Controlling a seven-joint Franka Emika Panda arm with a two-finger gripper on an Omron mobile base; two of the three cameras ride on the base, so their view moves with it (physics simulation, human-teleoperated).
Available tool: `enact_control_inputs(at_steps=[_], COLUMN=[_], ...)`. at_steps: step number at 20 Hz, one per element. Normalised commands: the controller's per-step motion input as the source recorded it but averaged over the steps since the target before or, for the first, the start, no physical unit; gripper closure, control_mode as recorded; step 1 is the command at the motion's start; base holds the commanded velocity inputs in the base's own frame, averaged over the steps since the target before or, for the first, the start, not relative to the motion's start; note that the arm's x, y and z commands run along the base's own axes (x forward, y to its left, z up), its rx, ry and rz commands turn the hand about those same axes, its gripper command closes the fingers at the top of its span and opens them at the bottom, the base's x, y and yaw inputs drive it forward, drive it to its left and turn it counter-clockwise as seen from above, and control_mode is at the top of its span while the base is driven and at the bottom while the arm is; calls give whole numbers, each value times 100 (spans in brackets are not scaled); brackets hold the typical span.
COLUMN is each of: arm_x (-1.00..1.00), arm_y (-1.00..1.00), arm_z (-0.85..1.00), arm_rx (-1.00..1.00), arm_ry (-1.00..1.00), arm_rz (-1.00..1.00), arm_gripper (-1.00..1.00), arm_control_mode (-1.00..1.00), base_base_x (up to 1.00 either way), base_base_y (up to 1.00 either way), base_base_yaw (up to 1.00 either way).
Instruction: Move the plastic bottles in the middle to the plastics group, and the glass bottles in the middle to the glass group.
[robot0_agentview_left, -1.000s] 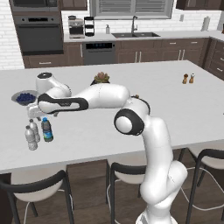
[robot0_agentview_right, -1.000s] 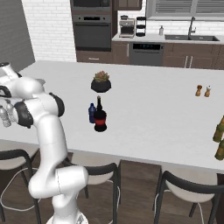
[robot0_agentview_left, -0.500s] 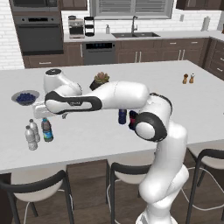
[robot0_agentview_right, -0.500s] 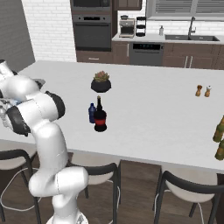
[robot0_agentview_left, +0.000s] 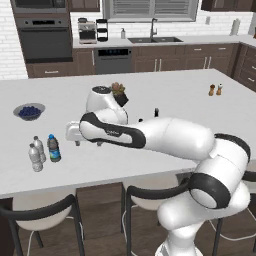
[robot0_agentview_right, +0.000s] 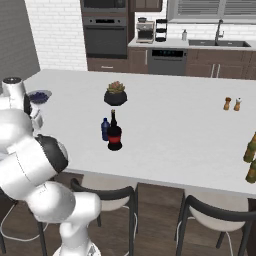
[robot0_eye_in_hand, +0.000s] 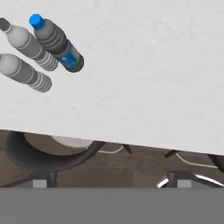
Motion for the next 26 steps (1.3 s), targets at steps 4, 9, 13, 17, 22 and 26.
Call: enact_control_inputs(at_steps=[4, 9, 13, 17, 22, 26], arm_x=[-76, -81, -65, -8, 22, 48], arm_y=[-100, -100, -100, -100, -100, -93], arm_z=[0, 0, 3, 28, 42, 62], arm_rx=[18, 17, 4, -11, -25, -37], arm_ry=[0, 0, 0, 8, 30, 35], arm_rz=[-15, -16, -20, -23, -23, -17], arm_gripper=[-100, -100, -100, -100, -100, -100], arm_control_mode=[-100, -100, -100, -100, -100, -100], base_base_x=[0, 0, 0, 0, 0, 0], base_base_y=[0, 0, 0, 0, 0, 0], base_base_yaw=[0, 0, 0, 0, 0, 0])
